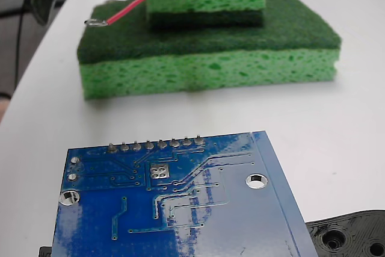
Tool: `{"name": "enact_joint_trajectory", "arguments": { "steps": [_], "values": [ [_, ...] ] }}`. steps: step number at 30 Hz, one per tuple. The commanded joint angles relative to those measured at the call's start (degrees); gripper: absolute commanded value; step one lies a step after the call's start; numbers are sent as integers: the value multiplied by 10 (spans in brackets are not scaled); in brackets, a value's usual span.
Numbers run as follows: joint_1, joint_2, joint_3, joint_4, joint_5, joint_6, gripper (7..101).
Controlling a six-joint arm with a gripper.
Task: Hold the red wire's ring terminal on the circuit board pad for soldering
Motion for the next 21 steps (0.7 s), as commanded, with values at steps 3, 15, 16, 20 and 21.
{"name": "enact_joint_trajectory", "arguments": {
  "steps": [3, 15, 16, 20, 21],
  "values": [
    [10, -55, -40, -13, -66, -25, 1005],
    [13, -142, -103, -4, -109, -62, 1005],
    [14, -146, -108, 0, -111, -66, 1005],
    [19, -177, -147, 40, -123, -94, 1005],
    [21, -187, -160, 54, -127, -104, 1005]
  ]
}}
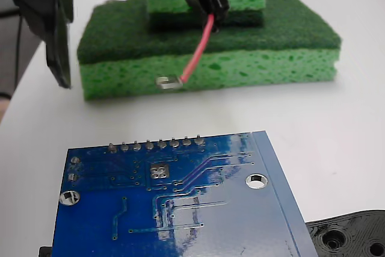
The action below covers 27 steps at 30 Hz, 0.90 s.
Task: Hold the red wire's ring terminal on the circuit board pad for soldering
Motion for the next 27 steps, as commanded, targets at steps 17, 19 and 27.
{"name": "enact_joint_trajectory", "arguments": {
  "steps": [17, 19, 27],
  "values": [
    [23, -99, -111, 83, -65, -95, 1005],
    [24, -107, -121, 90, -68, -101, 1005],
    [26, -126, -149, 120, -71, -122, 1005]
  ]
}}
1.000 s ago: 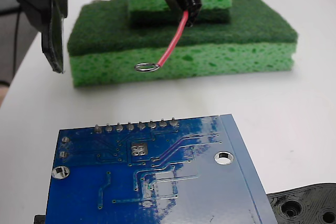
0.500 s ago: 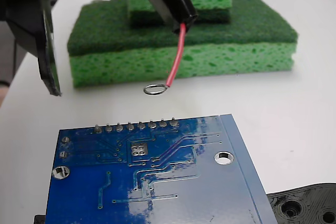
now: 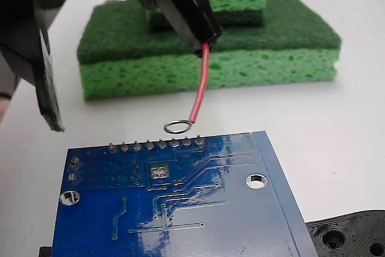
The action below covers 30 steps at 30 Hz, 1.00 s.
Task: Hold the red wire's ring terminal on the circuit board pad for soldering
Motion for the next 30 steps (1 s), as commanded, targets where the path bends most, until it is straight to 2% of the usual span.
{"name": "enact_joint_trajectory", "arguments": {
  "steps": [1, 17, 30],
  "values": [
    [2, 1, -11, 7, -18, -3, 1005],
    [10, -61, -75, 53, -32, -38, 1005],
    [14, -65, -84, 59, -25, -31, 1005]
  ]
}}
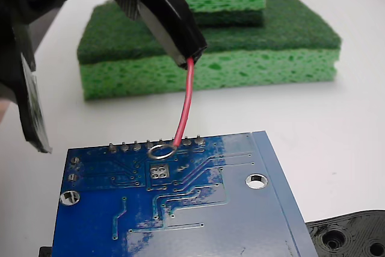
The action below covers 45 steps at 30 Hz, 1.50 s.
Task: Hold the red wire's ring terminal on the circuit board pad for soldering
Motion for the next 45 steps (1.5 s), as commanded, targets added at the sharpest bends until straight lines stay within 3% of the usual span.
{"name": "enact_joint_trajectory", "arguments": {
  "steps": [1, 45],
  "values": [
    [1, 0, -5, 0, -11, 2, 1005],
    [4, -11, -8, 8, -4, 16, 1005]
  ]
}}
